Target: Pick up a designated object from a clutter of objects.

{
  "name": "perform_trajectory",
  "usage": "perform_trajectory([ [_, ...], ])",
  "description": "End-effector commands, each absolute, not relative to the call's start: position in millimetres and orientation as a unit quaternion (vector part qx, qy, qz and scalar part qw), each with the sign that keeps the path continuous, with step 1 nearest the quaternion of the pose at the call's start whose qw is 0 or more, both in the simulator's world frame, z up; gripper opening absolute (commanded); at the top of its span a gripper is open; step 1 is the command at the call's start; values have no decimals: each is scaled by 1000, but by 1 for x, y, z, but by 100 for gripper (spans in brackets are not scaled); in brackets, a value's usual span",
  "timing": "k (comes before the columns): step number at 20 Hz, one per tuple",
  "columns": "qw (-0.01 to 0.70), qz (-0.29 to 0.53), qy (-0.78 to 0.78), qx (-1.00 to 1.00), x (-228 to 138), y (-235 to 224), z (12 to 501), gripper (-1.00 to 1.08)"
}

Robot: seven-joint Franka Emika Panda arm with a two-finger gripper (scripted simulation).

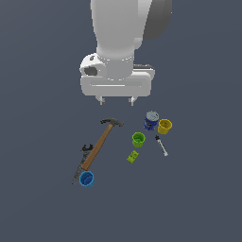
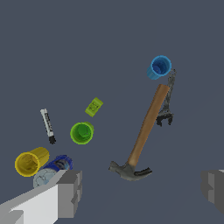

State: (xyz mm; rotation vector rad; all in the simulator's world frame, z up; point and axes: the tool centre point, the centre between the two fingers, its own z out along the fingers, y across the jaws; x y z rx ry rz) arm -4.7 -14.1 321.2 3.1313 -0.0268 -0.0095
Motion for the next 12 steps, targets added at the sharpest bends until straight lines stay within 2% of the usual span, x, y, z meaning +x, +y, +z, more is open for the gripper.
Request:
perform_trajectory([
  [1, 5, -3, -9, 1000, -5, -14, 321, 100],
  [12, 7, -2, 8, 1000, -5, -12, 329, 100],
])
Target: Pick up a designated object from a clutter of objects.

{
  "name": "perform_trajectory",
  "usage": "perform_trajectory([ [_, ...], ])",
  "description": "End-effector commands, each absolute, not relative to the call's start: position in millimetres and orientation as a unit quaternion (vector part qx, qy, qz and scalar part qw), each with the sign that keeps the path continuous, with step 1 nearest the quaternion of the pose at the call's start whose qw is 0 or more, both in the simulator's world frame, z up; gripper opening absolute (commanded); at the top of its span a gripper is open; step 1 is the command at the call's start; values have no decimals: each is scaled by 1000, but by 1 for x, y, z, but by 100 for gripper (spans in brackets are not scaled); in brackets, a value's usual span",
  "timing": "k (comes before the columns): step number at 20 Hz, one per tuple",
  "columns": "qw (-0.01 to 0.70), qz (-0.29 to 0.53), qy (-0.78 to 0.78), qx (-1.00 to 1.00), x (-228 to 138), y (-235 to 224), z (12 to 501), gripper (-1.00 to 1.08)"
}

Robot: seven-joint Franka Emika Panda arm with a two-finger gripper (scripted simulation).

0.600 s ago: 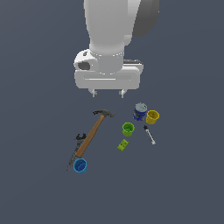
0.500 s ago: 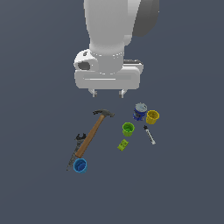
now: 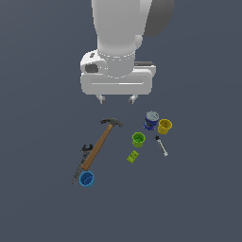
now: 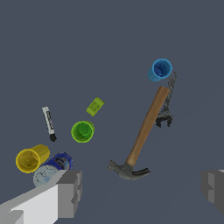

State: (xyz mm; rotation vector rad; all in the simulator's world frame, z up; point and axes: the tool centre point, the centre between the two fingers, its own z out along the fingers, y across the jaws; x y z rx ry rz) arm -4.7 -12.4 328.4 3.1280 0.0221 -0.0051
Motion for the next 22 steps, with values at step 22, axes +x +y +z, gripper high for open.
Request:
perform_trajectory([
  [22, -1, -2, -99, 995, 74, -50, 271, 100],
])
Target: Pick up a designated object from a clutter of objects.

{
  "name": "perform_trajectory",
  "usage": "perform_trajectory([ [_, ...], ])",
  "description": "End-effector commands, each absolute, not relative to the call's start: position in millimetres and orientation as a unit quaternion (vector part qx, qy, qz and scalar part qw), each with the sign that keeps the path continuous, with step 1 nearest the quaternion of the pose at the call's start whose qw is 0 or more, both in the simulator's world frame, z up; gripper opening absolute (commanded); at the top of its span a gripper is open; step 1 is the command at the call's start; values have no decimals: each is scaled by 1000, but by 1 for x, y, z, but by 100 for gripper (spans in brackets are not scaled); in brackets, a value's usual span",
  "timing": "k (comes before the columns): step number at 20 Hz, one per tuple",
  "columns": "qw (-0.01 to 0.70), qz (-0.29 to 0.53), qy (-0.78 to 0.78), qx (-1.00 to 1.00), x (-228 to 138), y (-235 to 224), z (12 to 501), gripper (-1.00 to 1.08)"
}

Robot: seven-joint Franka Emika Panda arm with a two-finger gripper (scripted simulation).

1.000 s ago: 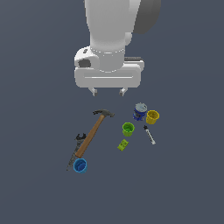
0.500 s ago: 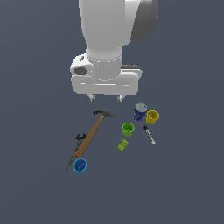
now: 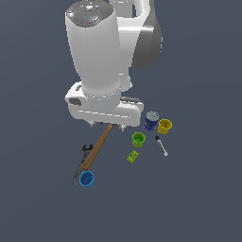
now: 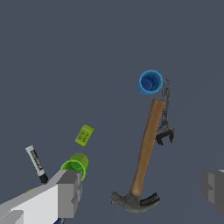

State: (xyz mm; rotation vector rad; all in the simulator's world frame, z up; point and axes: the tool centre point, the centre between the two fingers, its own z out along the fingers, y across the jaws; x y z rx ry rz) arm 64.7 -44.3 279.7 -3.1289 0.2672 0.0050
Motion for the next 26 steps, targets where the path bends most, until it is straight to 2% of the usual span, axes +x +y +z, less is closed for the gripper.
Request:
perform_trajectory([
  [1, 2, 2, 108, -994, 80, -53, 265, 100],
  [14, 3, 1, 223, -975, 145, -105, 170, 100],
  [26, 0, 0, 289, -957, 170, -137, 102, 100],
])
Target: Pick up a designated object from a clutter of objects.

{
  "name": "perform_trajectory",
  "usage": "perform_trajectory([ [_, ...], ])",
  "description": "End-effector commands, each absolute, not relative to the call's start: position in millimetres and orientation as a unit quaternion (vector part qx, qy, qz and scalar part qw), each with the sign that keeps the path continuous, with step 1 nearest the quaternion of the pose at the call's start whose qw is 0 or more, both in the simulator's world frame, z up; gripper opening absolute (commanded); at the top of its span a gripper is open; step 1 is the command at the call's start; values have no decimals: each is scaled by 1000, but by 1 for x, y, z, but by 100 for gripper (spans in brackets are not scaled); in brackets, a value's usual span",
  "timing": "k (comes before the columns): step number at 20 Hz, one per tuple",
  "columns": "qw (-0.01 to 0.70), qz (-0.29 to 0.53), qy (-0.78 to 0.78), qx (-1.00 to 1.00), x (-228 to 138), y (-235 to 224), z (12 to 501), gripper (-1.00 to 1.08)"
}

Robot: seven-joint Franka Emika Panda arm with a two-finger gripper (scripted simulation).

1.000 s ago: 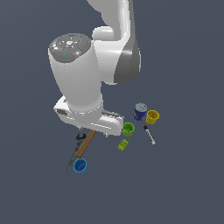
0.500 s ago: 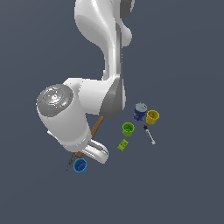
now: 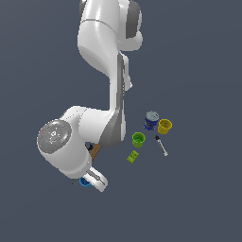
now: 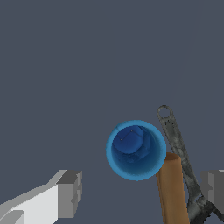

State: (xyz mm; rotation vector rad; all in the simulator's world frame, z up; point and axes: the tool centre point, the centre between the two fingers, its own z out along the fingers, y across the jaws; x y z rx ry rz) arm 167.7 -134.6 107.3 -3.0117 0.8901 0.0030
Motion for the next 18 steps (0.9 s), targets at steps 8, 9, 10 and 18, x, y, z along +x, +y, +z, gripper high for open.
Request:
perform_trajectory([
  [8, 0, 1, 298, -955, 172, -142, 91, 100],
  [9, 0, 1, 298, -955, 172, -142, 91, 100],
  [10, 0, 1, 298, -955, 172, -142, 89, 100],
  [18, 0, 0, 299, -954, 171, -142, 54, 100],
])
